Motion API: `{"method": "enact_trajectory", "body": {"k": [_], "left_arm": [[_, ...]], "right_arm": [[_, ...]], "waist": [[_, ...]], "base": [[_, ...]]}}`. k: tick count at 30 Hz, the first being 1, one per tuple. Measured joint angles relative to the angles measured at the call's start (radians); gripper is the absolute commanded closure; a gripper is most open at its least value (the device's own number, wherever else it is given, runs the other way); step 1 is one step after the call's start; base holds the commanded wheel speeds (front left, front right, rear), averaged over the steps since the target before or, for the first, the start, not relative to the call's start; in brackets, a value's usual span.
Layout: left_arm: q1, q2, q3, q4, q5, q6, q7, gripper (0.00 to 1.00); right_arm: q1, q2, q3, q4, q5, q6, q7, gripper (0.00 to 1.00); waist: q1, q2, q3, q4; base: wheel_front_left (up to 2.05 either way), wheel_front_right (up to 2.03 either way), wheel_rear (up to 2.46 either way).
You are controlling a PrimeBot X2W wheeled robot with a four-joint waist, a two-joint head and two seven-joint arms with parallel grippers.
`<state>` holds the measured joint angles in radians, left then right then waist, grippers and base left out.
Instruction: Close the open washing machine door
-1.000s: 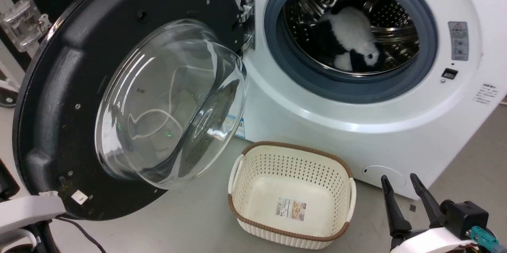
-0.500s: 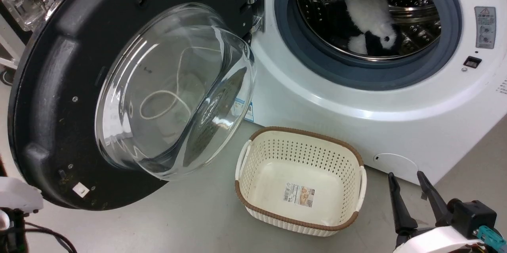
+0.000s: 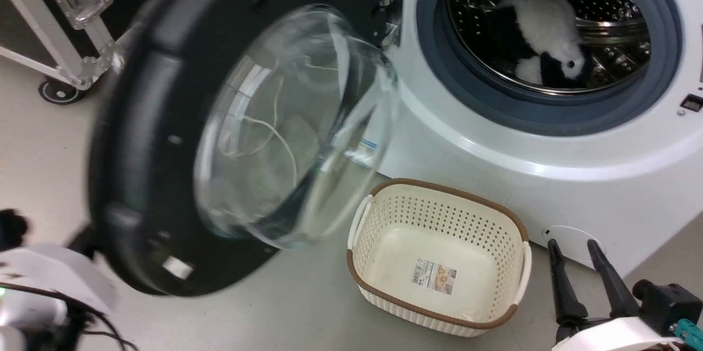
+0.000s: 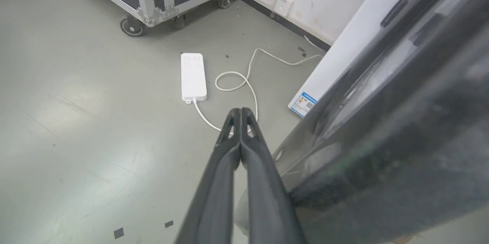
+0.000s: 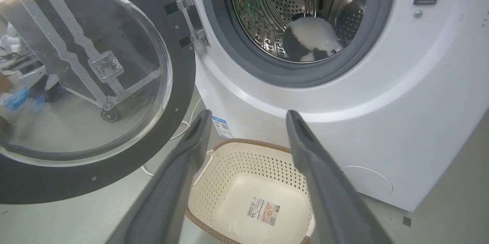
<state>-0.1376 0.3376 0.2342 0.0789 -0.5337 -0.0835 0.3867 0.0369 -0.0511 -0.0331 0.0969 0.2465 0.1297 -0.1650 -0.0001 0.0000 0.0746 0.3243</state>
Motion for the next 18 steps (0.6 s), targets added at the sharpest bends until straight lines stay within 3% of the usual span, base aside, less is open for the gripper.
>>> {"method": "enact_trajectory", "body": {"k": [4, 7, 16, 18], "left_arm": [[0.057, 0.012, -0.14, -0.114, -0.072, -0.009, 0.092, 1.0], [0.067, 0.017, -0.197, -0.168, -0.099, -0.014, 0.116, 1.0], [0.07, 0.053, -0.521, -0.343, -0.179, -0.022, 0.154, 1.0], [-0.035, 0.041, -0.742, -0.335, -0.193, -0.031, 0.093, 1.0]], "right_arm": [[0.0, 0.0, -0.029, 0.013, 0.016, 0.0, -0.018, 0.0], [-0.001, 0.0, -0.047, 0.021, 0.019, 0.0, -0.024, 0.0], [-0.01, 0.0, -0.092, 0.055, 0.04, 0.0, -0.049, 0.0], [-0.013, 0.0, -0.091, 0.072, 0.067, 0.0, -0.065, 0.0]], "waist": [[0.0, 0.0, -0.013, 0.028], [0.0, 0.0, -0.017, 0.037], [0.0, 0.0, -0.027, 0.032], [0.0, 0.0, -0.02, -0.009]], "base": [[0.0, 0.0, 0.0], [0.0, 0.0, 0.0], [0.0, 0.0, 0.0], [0.0, 0.0, 0.0]]}}
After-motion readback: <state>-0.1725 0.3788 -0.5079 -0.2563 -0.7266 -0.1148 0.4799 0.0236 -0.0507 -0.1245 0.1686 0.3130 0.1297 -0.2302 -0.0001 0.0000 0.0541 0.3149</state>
